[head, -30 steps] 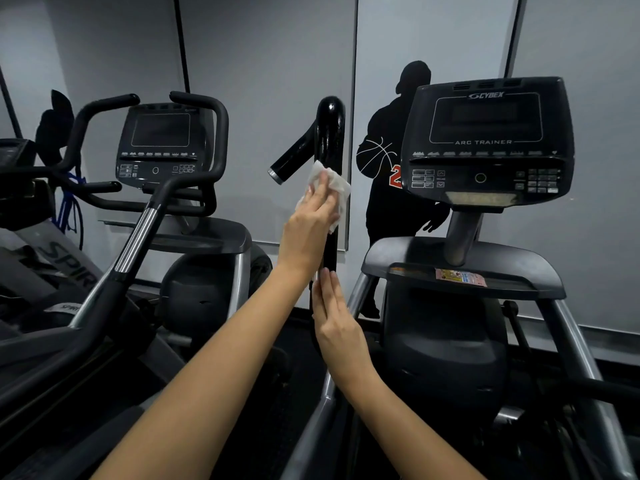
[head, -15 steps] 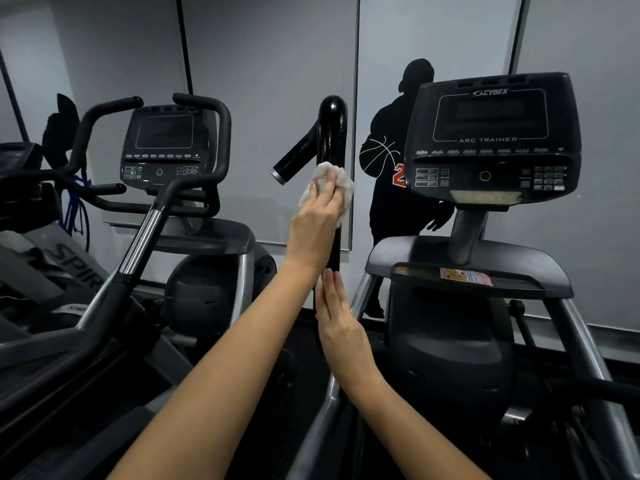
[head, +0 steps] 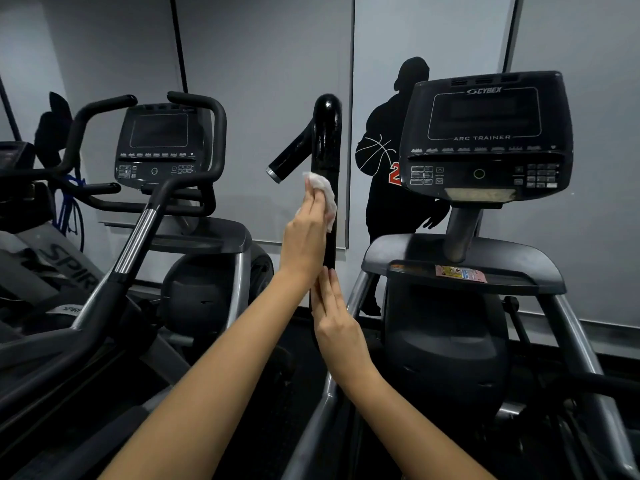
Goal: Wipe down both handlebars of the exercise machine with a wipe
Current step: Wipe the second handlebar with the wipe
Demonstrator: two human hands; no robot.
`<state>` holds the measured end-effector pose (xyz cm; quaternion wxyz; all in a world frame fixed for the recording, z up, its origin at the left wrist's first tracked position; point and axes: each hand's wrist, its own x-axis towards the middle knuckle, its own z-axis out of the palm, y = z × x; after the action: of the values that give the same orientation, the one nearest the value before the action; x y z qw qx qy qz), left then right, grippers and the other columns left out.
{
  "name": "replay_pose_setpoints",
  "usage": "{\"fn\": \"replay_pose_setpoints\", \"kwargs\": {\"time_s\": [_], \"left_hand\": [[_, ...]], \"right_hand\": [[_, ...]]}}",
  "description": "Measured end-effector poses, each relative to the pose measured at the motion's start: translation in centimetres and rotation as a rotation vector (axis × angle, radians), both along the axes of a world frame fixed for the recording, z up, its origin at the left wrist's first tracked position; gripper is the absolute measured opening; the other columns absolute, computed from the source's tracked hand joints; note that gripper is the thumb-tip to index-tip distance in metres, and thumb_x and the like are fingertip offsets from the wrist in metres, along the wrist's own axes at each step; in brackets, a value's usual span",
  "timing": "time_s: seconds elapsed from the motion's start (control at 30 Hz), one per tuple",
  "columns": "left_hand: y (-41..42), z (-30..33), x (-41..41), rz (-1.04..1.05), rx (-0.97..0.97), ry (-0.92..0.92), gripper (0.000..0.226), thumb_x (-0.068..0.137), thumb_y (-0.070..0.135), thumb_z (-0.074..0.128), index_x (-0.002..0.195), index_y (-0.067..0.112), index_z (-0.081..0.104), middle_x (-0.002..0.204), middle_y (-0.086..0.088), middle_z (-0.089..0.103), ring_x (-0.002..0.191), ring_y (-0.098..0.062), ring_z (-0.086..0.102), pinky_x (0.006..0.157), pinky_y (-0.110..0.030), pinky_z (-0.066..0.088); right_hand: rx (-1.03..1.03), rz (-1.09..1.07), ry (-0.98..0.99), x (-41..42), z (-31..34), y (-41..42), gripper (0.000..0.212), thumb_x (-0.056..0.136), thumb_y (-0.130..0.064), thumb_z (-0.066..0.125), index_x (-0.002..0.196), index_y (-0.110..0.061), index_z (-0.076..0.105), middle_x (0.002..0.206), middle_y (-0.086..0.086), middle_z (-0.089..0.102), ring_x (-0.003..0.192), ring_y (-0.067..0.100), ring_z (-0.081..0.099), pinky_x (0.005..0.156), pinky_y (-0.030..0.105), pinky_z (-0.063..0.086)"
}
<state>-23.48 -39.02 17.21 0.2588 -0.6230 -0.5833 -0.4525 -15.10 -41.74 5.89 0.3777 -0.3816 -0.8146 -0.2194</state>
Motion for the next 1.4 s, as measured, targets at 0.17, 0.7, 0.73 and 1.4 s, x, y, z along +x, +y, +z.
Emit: {"fn": "replay_pose_setpoints", "kwargs": {"time_s": [0.17,0.7,0.73,1.4], "left_hand": [[-1.4,-3.0,-0.1,-0.155,-0.008,-0.101,0.051,0.096,0.016,0.047,0.143,0.002,0.031,0.134,-0.016,0.053,0.104,-0.029,0.064,0.087,-0.033,0.052],[-2.3,-3.1,0.0,-0.238,-0.050,-0.362,0.011,0.094,0.016,0.053,0.093,0.005,0.056,0.070,0.008,0.052,0.063,-0.005,0.050,0.059,-0.013,0.040],[-2.3,-2.6,0.1,-0.240,-0.050,-0.358,0.010,0.094,0.015,0.052,0.090,0.006,0.054,0.068,0.010,0.049,0.061,-0.003,0.048,0.058,-0.009,0.039],[-0.2,0.0,-2.3,-0.684,-0.173,-0.729,0.023,0.092,0.021,0.057,0.095,-0.001,0.062,0.075,0.001,0.057,0.065,-0.002,0.054,0.058,-0.013,0.046]], "right_hand": [[-0.004,0.007,-0.024,-0.1,-0.1,0.0,0.054,0.078,0.010,0.037,0.129,0.003,0.052,0.137,0.025,0.046,0.130,0.033,0.043,0.089,0.023,0.052],[0.095,-0.094,-0.120,-0.4,-0.7,0.5,0.053,0.087,0.004,0.021,0.137,0.004,0.041,0.145,0.024,0.036,0.137,0.034,0.031,0.109,0.029,0.023],[0.101,-0.095,-0.112,-0.4,-0.8,0.5,0.054,0.086,0.005,0.022,0.136,0.004,0.042,0.144,0.024,0.038,0.136,0.034,0.032,0.109,0.028,0.023],[-0.033,0.037,0.020,-0.1,-0.6,0.5,0.076,0.062,0.021,0.065,0.133,0.004,0.044,0.142,0.022,0.042,0.131,0.032,0.041,0.070,0.018,0.057]]}}
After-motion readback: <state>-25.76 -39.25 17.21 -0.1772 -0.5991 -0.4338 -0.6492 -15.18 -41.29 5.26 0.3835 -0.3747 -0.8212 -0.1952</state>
